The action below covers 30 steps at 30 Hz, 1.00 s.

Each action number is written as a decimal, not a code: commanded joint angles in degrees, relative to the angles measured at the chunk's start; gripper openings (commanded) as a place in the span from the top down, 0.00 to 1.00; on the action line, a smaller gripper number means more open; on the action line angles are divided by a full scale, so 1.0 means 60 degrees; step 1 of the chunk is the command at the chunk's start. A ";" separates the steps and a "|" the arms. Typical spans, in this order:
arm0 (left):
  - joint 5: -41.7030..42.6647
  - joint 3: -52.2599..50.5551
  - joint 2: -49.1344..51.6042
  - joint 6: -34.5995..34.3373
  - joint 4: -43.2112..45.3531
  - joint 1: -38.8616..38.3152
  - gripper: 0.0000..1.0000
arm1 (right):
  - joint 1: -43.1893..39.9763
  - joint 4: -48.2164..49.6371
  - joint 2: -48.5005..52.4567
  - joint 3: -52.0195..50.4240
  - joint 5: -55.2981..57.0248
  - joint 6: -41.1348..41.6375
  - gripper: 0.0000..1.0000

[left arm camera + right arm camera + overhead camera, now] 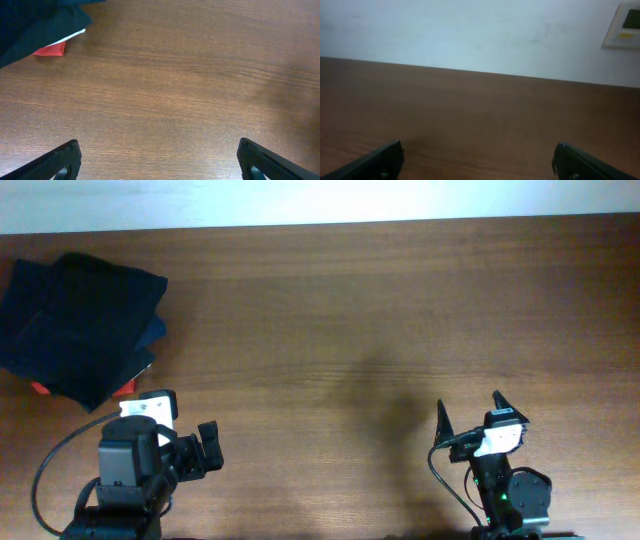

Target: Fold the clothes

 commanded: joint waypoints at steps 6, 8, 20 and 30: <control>-0.0095 -0.0022 -0.0036 -0.0084 0.0007 -0.0018 0.01 | 0.0069 -0.0076 -0.0095 -0.0047 0.0204 -0.0135 0.01; -0.0095 -0.0022 -0.0036 -0.0087 0.0007 -0.0018 0.01 | 0.0069 -0.0076 -0.0095 -0.0047 0.0204 -0.0135 0.02; -0.0095 -0.0022 -0.0040 -0.0087 -0.0007 -0.0040 0.01 | 0.0069 -0.0080 -0.0095 -0.0047 0.0204 -0.0135 0.01; -0.1151 -0.2000 -0.3075 0.0280 0.0929 -0.0459 0.01 | 0.0069 -0.0076 -0.0095 -0.0047 0.0204 -0.0135 0.01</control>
